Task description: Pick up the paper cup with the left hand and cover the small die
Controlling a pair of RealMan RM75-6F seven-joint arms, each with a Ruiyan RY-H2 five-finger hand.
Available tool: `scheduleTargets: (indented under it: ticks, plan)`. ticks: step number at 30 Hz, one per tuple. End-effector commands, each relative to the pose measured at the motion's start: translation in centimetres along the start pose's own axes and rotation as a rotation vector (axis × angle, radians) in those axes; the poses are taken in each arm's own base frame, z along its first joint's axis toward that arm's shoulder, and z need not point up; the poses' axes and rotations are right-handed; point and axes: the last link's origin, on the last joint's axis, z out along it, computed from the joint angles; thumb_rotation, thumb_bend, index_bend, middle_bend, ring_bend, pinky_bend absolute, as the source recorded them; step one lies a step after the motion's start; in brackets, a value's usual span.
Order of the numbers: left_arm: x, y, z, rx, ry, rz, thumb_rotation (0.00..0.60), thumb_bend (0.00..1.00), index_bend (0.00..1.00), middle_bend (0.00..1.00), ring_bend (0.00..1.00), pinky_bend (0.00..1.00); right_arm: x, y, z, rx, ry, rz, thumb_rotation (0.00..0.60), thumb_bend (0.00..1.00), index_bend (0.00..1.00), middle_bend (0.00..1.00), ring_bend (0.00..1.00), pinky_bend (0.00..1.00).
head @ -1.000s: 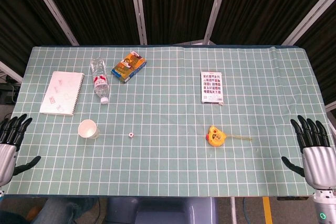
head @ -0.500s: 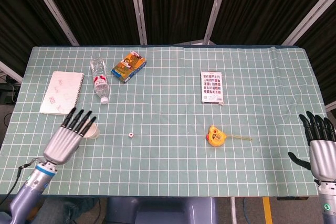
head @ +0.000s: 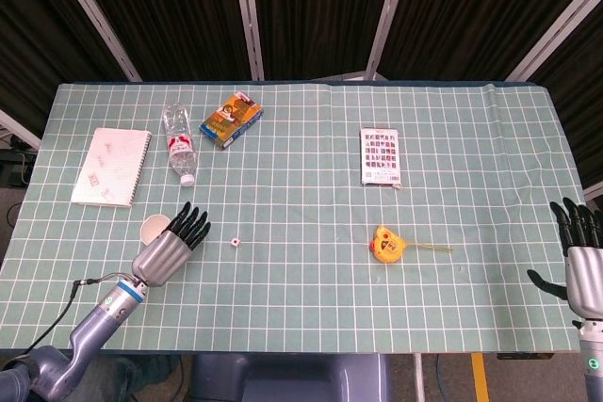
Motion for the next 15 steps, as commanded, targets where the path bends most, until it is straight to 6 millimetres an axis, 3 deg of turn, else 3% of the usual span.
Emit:
scheduleTargets:
  ticks: [1, 5, 9, 15]
  plan:
    - [-0.10, 0.16, 0.02, -0.002, 0.005, 0.017, 0.600, 0.00, 0.01, 0.00, 0.00, 0.00, -0.04, 0.01, 0.07, -0.003, 0.004, 0.003, 0.600, 0.00, 0.00, 0.00, 0.00, 0.00]
    - [-0.22, 0.19, 0.11, 0.005, 0.012, 0.021, 0.600, 0.00, 0.08, 0.02, 0.01, 0.06, -0.09, -0.01, 0.07, -0.001, 0.004, 0.003, 0.600, 0.00, 0.00, 0.00, 0.00, 0.00]
    - [-0.59, 0.11, 0.21, 0.023, 0.006, 0.050, 0.600, 0.00, 0.31, 0.23, 0.18, 0.28, -0.14, -0.02, 0.11, -0.002, 0.002, 0.004, 0.600, 0.00, 0.00, 0.00, 0.00, 0.00]
    - [-0.85, -0.26, 0.04, 0.047, -0.015, 0.031, 0.600, 0.00, 0.49, 0.40, 0.33, 0.40, -0.13, 0.01, 0.14, -0.004, 0.003, 0.005, 0.600, 0.00, 0.00, 0.00, 0.00, 0.00]
